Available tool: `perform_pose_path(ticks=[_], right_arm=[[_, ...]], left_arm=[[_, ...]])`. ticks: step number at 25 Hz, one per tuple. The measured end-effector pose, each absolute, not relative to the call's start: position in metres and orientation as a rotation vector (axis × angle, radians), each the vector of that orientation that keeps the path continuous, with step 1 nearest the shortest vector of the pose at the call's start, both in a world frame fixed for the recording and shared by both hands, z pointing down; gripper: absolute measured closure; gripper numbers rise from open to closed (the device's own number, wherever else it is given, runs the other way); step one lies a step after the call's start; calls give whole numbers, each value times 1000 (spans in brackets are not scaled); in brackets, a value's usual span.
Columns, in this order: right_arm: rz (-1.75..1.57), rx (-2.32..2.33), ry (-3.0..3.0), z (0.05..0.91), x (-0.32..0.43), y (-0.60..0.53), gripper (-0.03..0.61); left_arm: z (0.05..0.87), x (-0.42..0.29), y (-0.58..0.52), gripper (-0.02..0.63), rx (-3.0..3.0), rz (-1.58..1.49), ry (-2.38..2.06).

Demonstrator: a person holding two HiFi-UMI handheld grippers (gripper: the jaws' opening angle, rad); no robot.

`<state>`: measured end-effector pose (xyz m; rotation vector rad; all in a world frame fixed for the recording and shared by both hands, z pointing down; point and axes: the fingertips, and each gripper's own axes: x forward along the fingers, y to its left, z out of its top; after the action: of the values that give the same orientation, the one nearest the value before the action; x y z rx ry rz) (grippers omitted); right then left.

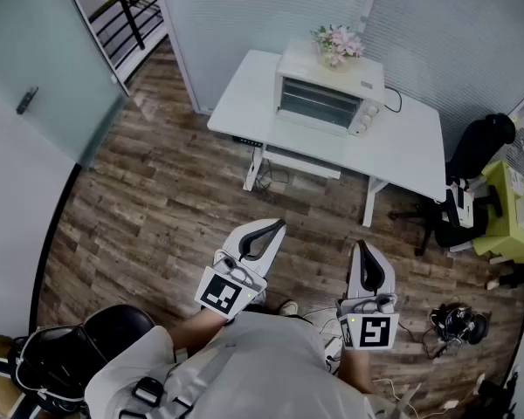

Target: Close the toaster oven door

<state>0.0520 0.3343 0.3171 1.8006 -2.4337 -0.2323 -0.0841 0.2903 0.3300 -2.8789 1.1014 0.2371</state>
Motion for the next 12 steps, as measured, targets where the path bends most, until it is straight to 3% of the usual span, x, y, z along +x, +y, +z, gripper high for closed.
perform_pose_path(ticks=[12], right_arm=[[-197,1867,-2439,320,20,322,572]], left_arm=[[338,-123,280,611,-2902,227,1103]])
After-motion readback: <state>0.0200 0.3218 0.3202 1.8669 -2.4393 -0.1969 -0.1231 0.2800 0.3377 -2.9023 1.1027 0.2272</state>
